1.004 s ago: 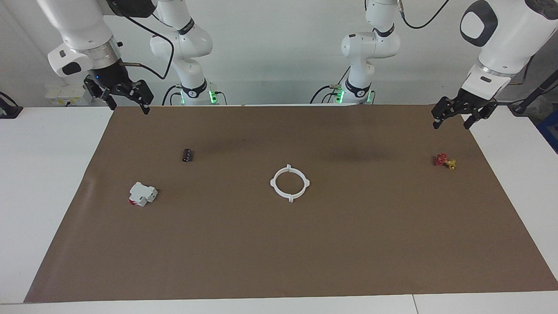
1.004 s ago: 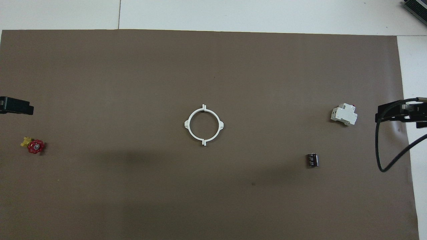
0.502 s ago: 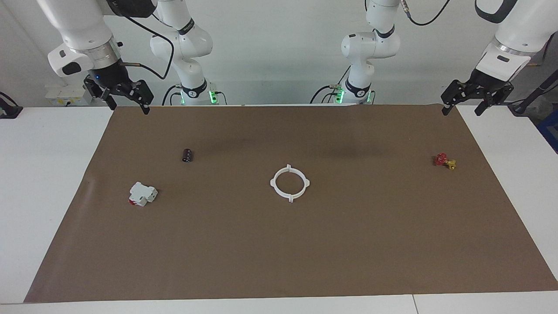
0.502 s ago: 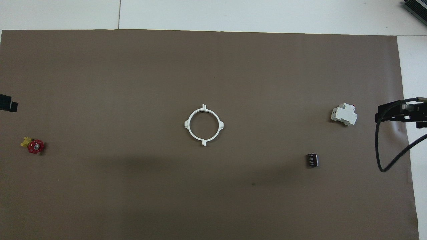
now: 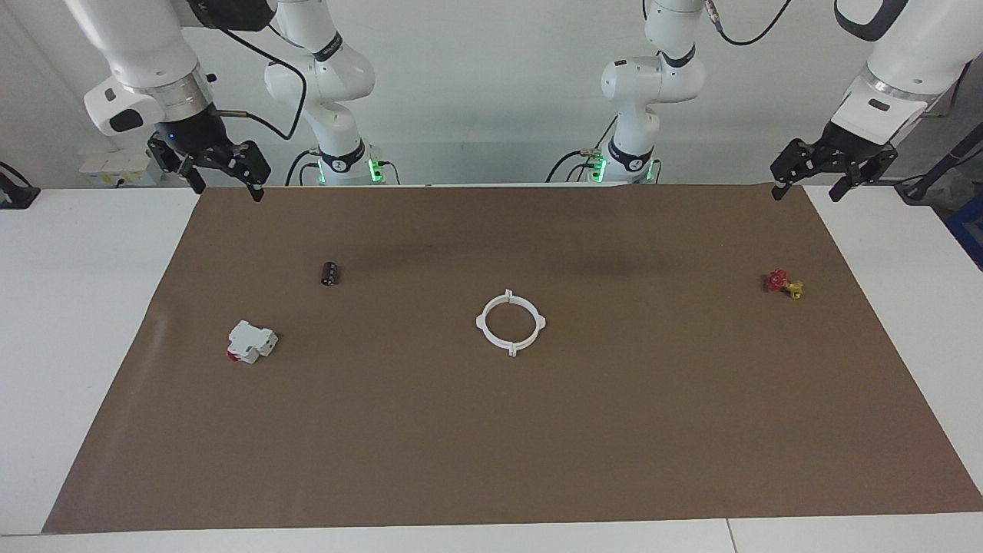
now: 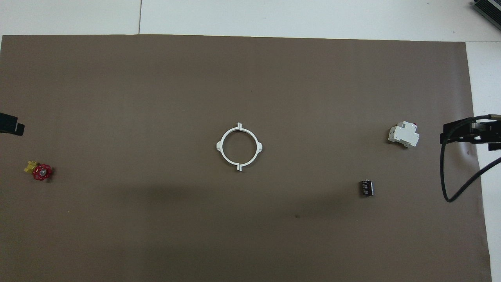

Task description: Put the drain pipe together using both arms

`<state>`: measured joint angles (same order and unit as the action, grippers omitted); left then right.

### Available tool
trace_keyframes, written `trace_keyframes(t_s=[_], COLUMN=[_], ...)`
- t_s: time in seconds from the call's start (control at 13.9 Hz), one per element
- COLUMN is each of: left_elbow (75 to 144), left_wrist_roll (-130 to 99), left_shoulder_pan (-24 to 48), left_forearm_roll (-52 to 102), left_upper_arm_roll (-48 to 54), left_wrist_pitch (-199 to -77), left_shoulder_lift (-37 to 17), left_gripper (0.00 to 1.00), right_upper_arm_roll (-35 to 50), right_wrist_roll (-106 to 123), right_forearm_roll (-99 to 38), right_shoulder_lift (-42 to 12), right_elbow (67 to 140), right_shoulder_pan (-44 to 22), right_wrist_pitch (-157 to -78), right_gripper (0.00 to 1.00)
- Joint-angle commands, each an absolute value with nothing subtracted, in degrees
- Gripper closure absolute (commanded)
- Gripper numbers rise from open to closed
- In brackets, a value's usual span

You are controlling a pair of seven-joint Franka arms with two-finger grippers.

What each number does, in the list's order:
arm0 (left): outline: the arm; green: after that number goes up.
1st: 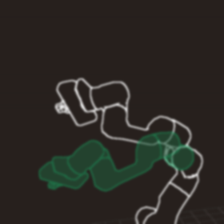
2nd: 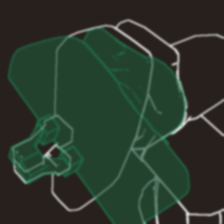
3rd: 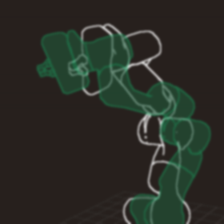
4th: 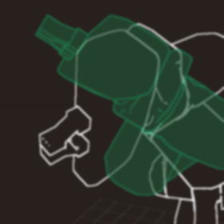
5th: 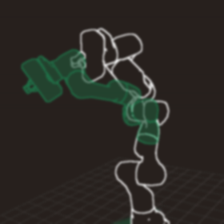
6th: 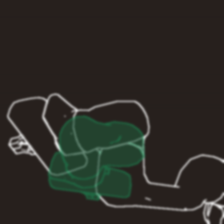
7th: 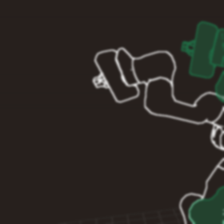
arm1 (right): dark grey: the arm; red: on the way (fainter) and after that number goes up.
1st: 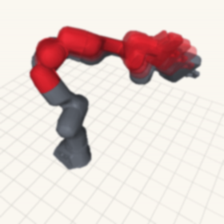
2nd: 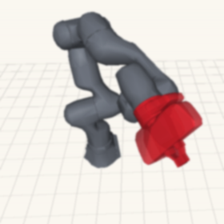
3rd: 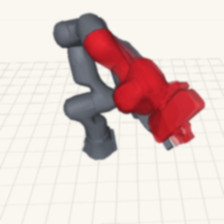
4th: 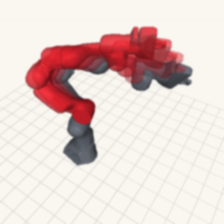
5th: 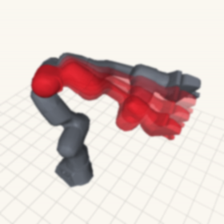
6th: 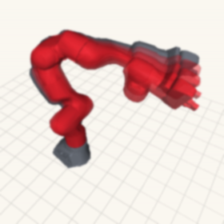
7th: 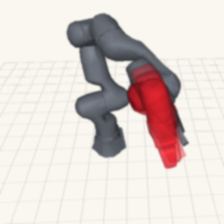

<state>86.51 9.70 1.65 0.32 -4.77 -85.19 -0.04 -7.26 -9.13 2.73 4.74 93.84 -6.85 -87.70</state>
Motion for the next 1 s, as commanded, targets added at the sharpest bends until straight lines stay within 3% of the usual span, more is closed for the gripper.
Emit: trace_keyframes(t_s=[0.0, 0.93], left_elbow=[84.37, 84.29], left_wrist_roll=[10.11, 10.02], left_shoulder_pan=[1.40, 1.67], left_forearm_roll=[1.23, 0.53], left_upper_arm_roll=[-4.31, -4.22], left_wrist_pitch=[-83.05, -82.71], left_shoulder_lift=[-1.06, -1.14], left_gripper=[0.00, 0.00], right_upper_arm_roll=[-7.56, -7.56], right_wrist_roll=[-7.73, -7.73], right_forearm_roll=[2.55, 2.55], right_shoulder_lift=[5.45, 5.36], right_elbow=[94.13, 94.13], right_shoulder_pan=[-6.86, -6.86], right_wrist_pitch=[-87.19, -87.19], right_gripper=[0.00, 0.00])
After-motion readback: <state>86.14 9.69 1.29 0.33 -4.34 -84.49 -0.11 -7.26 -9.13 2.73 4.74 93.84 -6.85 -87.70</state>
